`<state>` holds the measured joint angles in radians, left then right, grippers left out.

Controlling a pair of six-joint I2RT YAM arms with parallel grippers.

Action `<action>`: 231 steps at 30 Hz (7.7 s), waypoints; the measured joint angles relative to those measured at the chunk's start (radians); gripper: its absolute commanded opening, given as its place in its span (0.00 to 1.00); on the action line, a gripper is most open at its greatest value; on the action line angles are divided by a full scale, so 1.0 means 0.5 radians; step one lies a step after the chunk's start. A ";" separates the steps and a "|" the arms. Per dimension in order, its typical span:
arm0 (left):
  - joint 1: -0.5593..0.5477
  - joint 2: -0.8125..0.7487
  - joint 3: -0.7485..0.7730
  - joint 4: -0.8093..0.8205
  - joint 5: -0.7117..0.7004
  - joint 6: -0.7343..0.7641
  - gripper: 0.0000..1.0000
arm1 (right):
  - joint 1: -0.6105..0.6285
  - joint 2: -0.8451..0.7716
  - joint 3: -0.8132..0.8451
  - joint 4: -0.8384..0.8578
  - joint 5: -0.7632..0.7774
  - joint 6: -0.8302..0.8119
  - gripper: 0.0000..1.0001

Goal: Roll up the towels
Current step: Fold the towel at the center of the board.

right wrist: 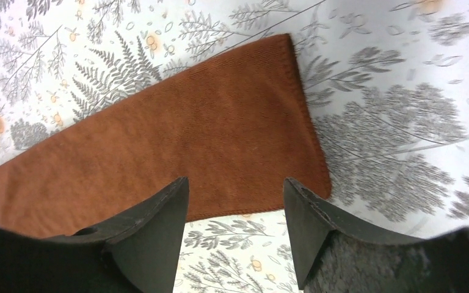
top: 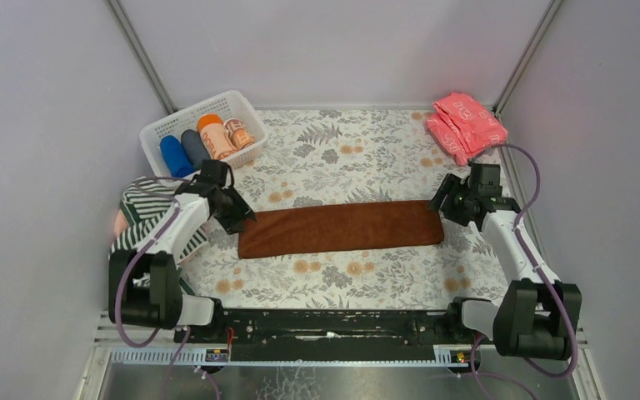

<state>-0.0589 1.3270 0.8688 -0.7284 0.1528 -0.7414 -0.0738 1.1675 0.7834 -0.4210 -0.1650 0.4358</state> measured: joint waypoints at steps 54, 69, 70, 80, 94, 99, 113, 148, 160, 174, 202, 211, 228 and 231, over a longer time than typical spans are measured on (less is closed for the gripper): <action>-0.006 0.777 0.194 0.681 -0.159 -0.118 0.34 | -0.027 1.126 0.275 0.744 -0.355 0.103 0.71; -0.032 0.495 0.203 0.639 -0.169 -0.085 0.62 | -0.038 0.877 0.498 0.252 -0.269 -0.113 0.72; -0.040 0.410 0.203 0.610 -0.170 -0.069 0.65 | -0.038 0.850 0.535 0.195 -0.237 -0.140 0.72; -0.056 -0.236 0.279 0.263 -0.236 0.311 0.89 | -0.018 0.877 0.562 -0.190 0.094 -0.301 0.61; -0.055 -0.584 0.117 0.153 -0.426 0.675 0.97 | 0.102 1.194 0.569 -0.282 0.279 -0.390 0.50; -0.054 -0.592 0.104 0.154 -0.453 0.694 0.98 | 0.155 1.215 0.581 -0.290 0.344 -0.394 0.43; -0.054 -0.652 0.098 0.154 -0.500 0.697 1.00 | 0.187 1.301 0.651 -0.346 0.286 -0.341 0.00; -0.049 -0.663 0.086 0.154 -0.404 0.712 1.00 | 0.697 0.874 0.906 -0.602 0.492 -0.082 0.00; -0.048 -0.622 0.072 0.156 -0.339 0.716 1.00 | 1.257 1.183 1.234 -0.526 0.323 0.266 0.00; -0.044 -0.610 0.064 0.157 -0.275 0.732 1.00 | 1.573 1.439 1.497 -0.462 0.288 0.512 0.00; -0.024 -0.562 0.063 0.161 -0.217 0.748 1.00 | 1.775 1.669 1.634 -0.229 0.220 0.767 0.00; -0.024 -0.557 0.063 0.161 -0.215 0.748 1.00 | 1.780 1.724 1.633 -0.111 0.198 0.873 0.07; -0.024 -0.529 0.063 0.164 -0.162 0.759 1.00 | 1.838 1.876 1.607 -0.012 0.011 0.876 0.41; -0.024 -0.510 0.063 0.169 -0.104 0.762 1.00 | 1.843 1.796 1.537 -0.014 -0.023 0.815 0.47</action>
<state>-0.0711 1.0718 0.9001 -0.6437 0.1009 -0.3603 0.8474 2.0655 1.5517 -0.4282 -0.1764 0.8433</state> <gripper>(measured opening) 0.997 0.417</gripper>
